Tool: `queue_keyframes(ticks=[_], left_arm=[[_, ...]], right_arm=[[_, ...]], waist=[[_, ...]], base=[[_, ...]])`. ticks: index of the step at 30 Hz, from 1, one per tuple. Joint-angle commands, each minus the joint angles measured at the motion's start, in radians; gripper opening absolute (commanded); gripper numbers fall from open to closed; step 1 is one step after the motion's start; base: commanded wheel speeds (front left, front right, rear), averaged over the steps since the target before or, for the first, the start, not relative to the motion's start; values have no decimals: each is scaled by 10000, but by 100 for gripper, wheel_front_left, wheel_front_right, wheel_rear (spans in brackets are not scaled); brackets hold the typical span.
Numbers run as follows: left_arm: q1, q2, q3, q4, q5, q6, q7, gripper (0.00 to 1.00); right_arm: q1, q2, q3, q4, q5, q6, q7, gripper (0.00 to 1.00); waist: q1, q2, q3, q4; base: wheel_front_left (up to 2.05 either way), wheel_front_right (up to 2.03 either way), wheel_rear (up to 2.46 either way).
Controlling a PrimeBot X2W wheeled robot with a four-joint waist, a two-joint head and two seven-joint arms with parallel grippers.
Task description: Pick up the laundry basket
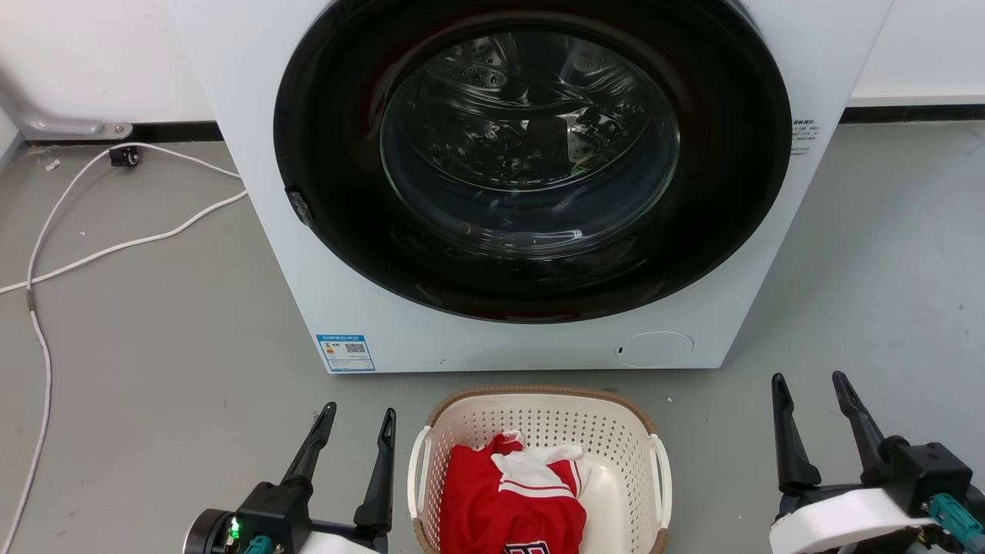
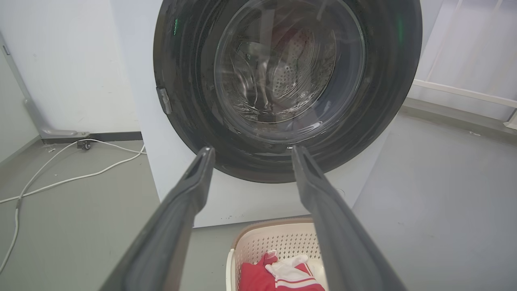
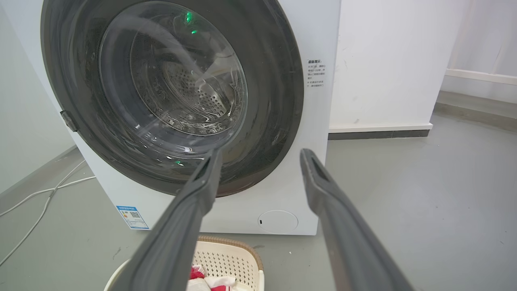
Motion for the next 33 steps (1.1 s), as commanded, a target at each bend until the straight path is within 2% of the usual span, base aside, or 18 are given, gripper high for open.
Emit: queue_keyframes(ticks=[1, 23, 28, 33], left_arm=[[56, -7, 2, 17, -52, 2, -27, 100], [-143, -8, 101, 95, -427, -18, -27, 100], [-399, -7, 146, 135, -271, -60, -27, 100], [-1094, -7, 249, 459, -161, -130, -27, 100]], right_arm=[[-105, 9, 11, -13, 33, -3, -21, 100], [-176, 9, 44, -1, 235, -3, -20, 100], [-432, 9, 62, 185, 146, -3, -19, 100], [-1123, 6, 221, 599, 165, -3, -20, 100]], waist=[[0, 0, 2, 3], [0, 0, 266, -22], [0, 0, 811, -95], [0, 0, 1917, -155]], base=[[0, 0, 0], [0, 0, 0], [0, 0, 0], [0, 0, 0]])
